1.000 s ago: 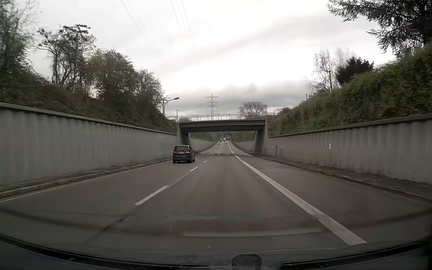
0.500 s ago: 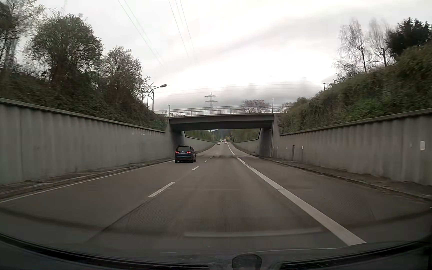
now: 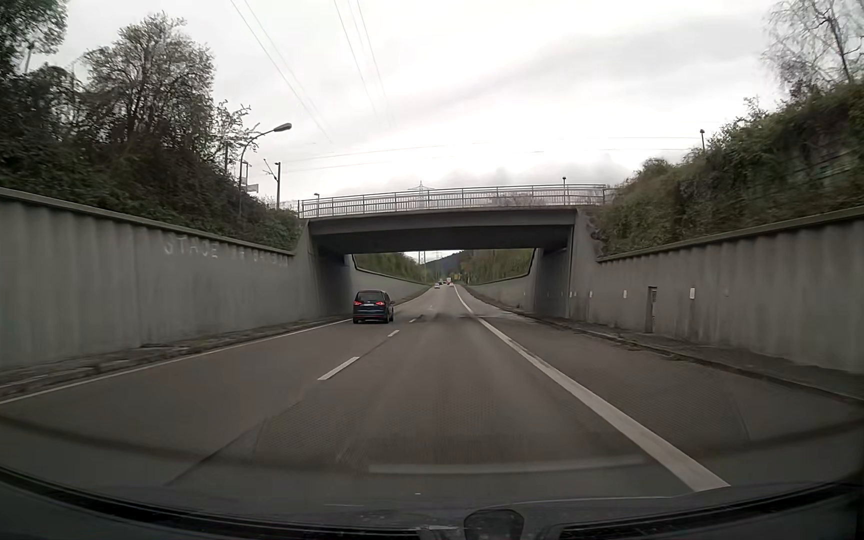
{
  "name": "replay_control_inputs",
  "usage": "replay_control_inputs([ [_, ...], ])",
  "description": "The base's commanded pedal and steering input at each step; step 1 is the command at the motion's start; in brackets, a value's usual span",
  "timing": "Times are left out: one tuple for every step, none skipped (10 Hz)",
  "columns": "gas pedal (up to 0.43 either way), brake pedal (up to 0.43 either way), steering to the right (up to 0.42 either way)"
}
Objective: Follow the waypoints while adhering to traffic rules and regulations
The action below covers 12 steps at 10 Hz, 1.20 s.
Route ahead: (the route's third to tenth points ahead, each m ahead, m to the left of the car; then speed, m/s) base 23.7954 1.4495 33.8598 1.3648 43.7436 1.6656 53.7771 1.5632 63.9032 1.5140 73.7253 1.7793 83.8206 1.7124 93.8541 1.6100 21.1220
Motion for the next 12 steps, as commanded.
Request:
replay_control_inputs([
  [0.157,0.0,0.0],
  [0.157,0.0,0.0],
  [0.157,0.0,0.0],
  [0.157,0.0,0.0],
  [0.157,0.0,0.0],
  [0.157,0.0,0.0],
  [0.157,0.0,0.0],
  [0.157,0.0,0.0],
  [0.157,0.0,0.0],
  [0.157,0.0,0.0],
  [0.157,0.0,0.0],
  [0.157,0.0,0.0],
])
